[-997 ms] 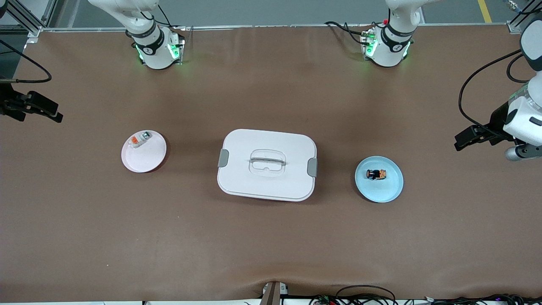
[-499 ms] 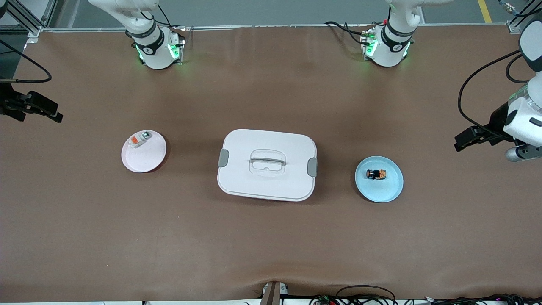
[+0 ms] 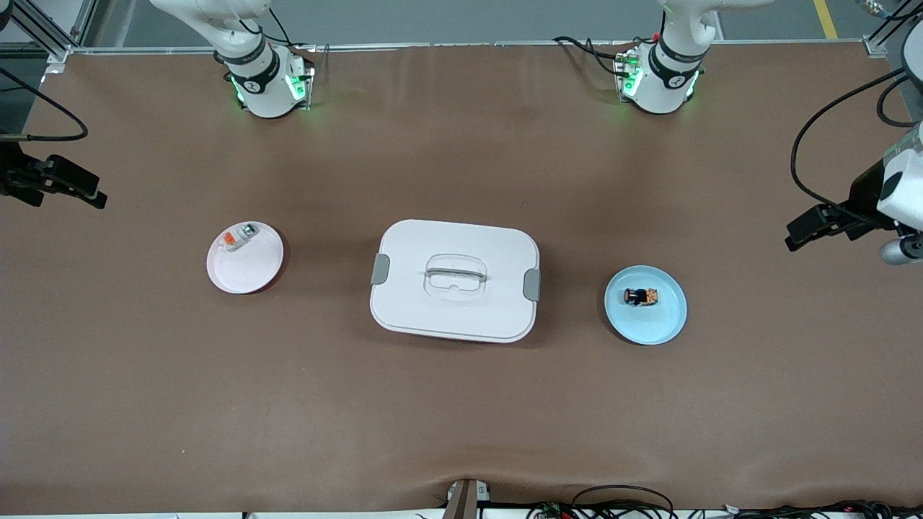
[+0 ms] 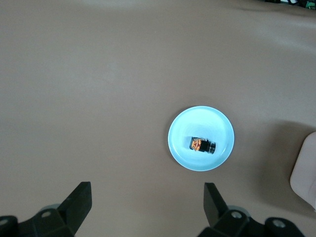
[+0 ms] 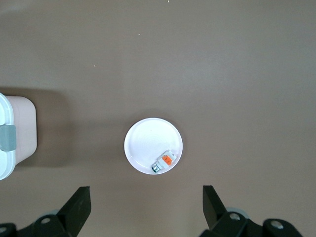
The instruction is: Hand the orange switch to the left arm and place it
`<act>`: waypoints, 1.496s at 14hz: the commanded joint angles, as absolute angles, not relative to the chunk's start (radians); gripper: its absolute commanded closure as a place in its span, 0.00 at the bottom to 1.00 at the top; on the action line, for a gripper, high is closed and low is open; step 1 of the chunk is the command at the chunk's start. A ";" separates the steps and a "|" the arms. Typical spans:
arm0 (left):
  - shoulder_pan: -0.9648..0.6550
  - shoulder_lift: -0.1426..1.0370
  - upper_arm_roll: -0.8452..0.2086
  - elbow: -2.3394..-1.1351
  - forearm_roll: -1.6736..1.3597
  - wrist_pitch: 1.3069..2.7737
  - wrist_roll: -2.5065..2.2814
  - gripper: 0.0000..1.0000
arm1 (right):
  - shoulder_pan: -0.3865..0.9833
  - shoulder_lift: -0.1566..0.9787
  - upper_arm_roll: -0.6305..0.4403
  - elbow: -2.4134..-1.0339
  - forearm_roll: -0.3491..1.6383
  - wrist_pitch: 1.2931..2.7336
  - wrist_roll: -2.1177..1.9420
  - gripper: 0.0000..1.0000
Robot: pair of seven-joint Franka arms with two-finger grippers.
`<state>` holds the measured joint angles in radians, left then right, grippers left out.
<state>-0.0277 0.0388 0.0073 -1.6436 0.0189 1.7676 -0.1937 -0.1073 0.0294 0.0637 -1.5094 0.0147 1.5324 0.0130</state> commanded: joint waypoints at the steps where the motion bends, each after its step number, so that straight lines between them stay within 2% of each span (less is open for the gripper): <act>1: -0.035 -0.009 0.015 -1.643 -0.003 1.698 -0.169 0.00 | -0.124 0.014 0.078 -1.513 0.015 1.532 0.003 0.00; 6: -0.035 -0.063 0.014 -1.643 0.000 1.620 -0.166 0.00 | -0.124 0.012 0.077 -1.513 0.014 1.528 0.003 0.00; 21: -0.035 -0.054 0.018 -1.611 0.000 1.603 -0.080 0.00 | -0.130 0.011 0.077 -1.508 0.021 1.520 0.014 0.00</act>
